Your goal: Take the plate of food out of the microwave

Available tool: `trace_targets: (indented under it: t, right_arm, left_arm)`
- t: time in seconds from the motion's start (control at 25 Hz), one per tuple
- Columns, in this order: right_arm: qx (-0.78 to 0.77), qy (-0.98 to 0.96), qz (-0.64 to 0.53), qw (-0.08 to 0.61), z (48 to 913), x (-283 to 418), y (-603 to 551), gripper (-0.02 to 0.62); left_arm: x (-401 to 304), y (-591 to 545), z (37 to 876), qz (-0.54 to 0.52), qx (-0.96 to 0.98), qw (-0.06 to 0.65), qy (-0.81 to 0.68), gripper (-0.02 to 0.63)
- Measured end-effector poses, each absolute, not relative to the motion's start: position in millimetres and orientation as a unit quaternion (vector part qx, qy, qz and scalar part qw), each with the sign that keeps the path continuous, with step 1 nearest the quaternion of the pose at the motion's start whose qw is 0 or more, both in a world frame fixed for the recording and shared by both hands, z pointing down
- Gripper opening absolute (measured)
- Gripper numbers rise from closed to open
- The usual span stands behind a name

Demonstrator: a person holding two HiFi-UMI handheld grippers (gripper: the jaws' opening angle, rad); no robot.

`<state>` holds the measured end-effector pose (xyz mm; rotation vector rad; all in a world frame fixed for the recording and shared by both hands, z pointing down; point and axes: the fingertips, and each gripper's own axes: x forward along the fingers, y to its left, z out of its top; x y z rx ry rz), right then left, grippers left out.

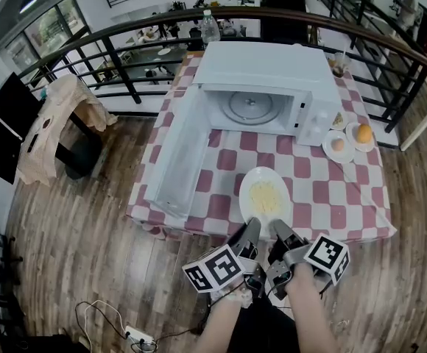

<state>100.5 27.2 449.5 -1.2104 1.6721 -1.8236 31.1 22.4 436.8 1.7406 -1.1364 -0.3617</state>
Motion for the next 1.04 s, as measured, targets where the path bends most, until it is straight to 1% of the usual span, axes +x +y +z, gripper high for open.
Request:
trace_targets:
  t: [0.36,0.56,0.88,1.04]
  right_arm:
    - [-0.438,0.589,-0.655,0.180,453.7,96.5,35.1,0.021]
    - [-0.428,0.596,-0.653,0.188,451.6,92.3,31.9,0.021]
    - [-0.440,0.583,-0.661,0.174,453.8,97.6,36.9,0.021]
    - [-0.435,0.586,-0.659,0.182,451.8,99.6,35.1,0.021]
  left_arm:
    - [25.5,28.1,439.0,-0.151,0.715,0.494,-0.470,0.057]
    - [22.8,28.0,438.6,-0.154,0.714,0.495,-0.472,0.057]
    - [25.7,28.3,437.5,-0.153,0.714,0.493,-0.473,0.057]
    - [28.0,28.5,436.3,-0.154,0.714,0.494,-0.472,0.057]
